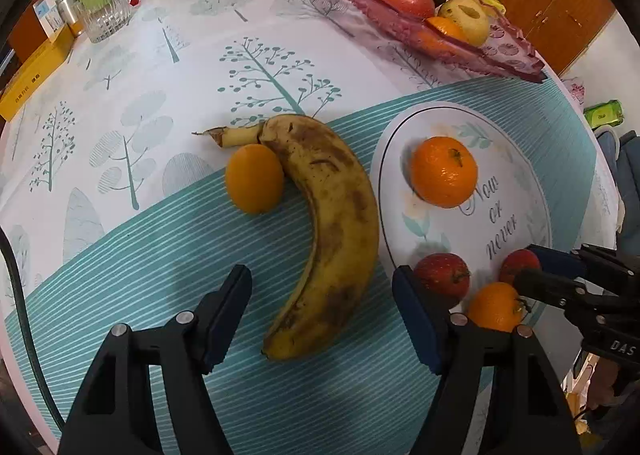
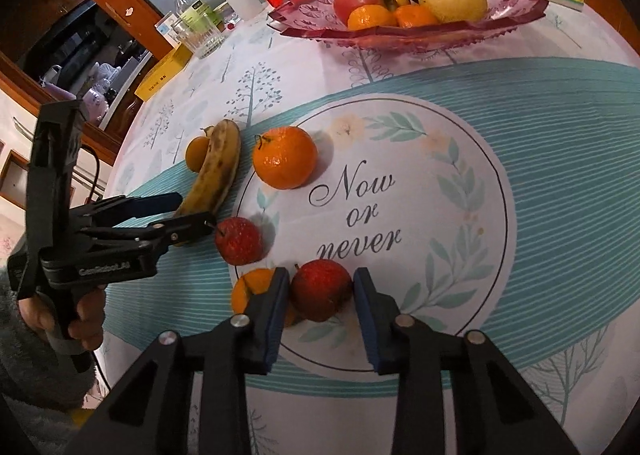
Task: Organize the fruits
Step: 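Grasp the brown-spotted banana with the left tool while the right tool grasps a small red fruit, then lift the banana with the left tool while the right tool carries the red fruit over the bowl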
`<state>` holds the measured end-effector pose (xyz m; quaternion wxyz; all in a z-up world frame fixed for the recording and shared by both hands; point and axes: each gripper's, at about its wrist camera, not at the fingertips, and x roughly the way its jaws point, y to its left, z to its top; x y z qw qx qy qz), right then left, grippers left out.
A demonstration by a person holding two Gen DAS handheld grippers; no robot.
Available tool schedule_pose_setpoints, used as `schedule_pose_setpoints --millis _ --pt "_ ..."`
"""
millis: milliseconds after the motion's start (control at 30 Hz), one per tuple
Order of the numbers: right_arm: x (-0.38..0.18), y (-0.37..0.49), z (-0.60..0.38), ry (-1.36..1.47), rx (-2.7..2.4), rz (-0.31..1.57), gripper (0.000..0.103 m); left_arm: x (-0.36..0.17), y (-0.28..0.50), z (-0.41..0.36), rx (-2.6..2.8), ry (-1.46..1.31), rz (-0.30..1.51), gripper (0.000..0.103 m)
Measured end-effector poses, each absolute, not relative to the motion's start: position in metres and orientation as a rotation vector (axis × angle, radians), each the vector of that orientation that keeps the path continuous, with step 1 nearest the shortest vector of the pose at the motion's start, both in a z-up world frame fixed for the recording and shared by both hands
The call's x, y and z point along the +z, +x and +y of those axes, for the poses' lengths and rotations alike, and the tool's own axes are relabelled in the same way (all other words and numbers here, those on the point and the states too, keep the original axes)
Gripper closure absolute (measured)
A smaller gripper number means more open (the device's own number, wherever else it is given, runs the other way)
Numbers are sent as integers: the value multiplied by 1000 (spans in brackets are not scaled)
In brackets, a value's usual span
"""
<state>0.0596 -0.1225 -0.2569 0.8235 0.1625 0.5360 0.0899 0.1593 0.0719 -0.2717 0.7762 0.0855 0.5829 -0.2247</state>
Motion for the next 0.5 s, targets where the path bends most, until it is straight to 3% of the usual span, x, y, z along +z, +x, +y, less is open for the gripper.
schedule_pose_setpoints --millis 200,267,433,500 --pt "-259 62 -125 376 200 1159 70 -273 161 69 -479 186 1244 32" --pt "-259 62 -125 373 202 1163 70 -274 160 66 -469 200 1234 37" --pt "-254 57 -123 351 206 1155 71 -270 159 60 -490 202 1228 66" --pt "-251 56 -123 347 211 1147 71 -270 156 56 -480 222 1219 67"
